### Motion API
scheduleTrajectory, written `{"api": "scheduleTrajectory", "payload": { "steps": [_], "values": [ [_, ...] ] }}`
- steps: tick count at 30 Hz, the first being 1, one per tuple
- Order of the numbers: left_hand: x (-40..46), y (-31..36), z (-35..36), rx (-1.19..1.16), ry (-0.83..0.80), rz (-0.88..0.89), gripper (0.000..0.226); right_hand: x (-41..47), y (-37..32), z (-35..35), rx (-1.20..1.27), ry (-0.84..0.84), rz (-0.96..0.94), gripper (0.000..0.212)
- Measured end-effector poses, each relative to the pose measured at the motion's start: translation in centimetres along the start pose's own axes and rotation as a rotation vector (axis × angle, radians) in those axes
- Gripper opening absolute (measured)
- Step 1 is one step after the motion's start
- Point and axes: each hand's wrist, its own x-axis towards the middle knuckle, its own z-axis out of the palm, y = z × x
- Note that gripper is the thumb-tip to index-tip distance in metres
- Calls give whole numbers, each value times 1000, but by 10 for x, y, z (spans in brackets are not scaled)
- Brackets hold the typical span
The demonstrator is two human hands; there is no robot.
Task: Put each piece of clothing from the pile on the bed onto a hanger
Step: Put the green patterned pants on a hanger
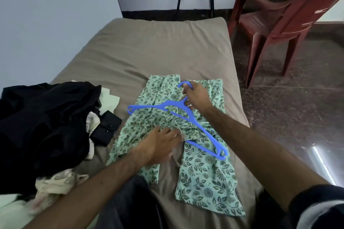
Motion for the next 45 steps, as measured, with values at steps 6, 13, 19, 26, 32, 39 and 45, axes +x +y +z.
{"api": "scheduleTrajectory", "payload": {
  "steps": [6, 13, 19, 26, 32, 39, 45],
  "values": [
    [43, 6, -8, -8, -62, -118, 57, -2, -1, -5, 54, -93, -24, 36],
    [13, -12, -30, -202, 565, 82, 41, 26, -10, -15, 95, -125, -57, 37],
    [-1, 2, -37, -244, 504, 218, 53, 67, -30, -29, 81, -189, -154, 33],
    [3, -15, -27, -439, 283, 361, 54, 110, -10, -32, 109, -234, -67, 33],
    [23, -72, 41, -9, 65, 399, 63, 140, -4, -16, 171, -352, -19, 36],
    [27, -67, 98, -76, 174, 441, 61, 212, -10, 0, 40, -290, 27, 38],
    [33, -69, 120, -99, 246, 457, 65, 283, -1, -7, 105, -198, 108, 36]
  ]
}}
